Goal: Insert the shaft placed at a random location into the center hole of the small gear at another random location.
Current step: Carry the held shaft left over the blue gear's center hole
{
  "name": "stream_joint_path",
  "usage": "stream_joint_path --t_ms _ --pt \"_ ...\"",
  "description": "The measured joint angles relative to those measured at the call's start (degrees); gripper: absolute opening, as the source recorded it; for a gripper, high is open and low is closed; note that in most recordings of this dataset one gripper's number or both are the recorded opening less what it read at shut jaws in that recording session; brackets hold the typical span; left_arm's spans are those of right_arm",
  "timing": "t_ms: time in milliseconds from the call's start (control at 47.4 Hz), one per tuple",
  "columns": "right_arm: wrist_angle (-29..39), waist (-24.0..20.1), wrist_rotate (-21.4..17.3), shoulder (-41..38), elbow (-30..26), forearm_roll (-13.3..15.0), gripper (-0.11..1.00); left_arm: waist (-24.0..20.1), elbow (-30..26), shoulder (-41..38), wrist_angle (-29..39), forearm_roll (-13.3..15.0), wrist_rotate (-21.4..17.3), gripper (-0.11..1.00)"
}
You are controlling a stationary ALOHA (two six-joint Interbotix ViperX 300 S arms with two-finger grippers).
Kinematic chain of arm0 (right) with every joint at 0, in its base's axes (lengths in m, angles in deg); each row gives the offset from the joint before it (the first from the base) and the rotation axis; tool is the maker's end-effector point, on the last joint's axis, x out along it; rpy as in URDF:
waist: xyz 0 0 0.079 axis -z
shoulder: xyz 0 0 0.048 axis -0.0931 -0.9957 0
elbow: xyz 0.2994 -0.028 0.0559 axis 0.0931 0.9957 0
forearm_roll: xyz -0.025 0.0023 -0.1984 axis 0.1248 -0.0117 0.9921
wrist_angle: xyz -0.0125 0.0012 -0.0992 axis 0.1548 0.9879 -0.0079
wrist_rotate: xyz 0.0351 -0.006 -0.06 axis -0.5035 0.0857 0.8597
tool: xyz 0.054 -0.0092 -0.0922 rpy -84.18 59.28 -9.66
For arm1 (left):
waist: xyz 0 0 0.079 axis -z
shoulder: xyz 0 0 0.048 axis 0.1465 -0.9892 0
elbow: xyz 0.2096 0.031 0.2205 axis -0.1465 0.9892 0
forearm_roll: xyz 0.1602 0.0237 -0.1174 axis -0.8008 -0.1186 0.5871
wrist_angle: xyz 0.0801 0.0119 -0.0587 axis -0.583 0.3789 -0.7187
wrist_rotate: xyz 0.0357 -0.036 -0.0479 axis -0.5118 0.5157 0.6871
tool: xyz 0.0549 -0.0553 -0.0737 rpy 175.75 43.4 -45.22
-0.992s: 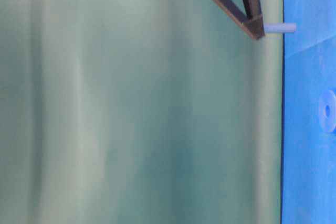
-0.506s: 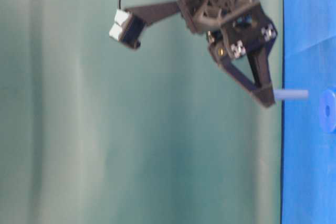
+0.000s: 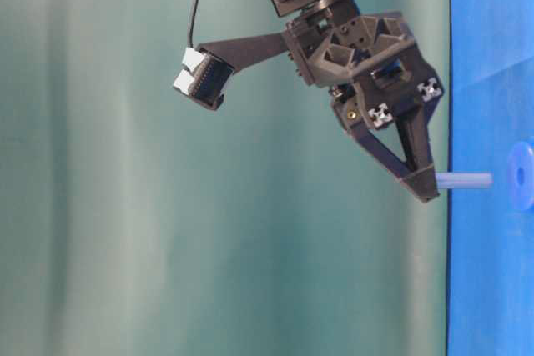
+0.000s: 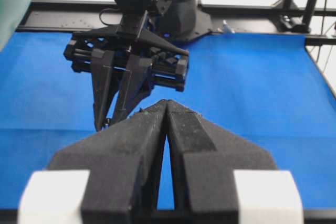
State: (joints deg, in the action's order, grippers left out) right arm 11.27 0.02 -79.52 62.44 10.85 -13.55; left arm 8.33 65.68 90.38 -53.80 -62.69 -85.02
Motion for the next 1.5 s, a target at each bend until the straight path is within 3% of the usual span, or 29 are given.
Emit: stream_joint_path --t_ms 1498 --pt "-1.67 -0.18 -0.35 -8.79 -1.23 -0.18 0.03 0.00 0.00 0.18 0.09 0.09 0.00 0.00"
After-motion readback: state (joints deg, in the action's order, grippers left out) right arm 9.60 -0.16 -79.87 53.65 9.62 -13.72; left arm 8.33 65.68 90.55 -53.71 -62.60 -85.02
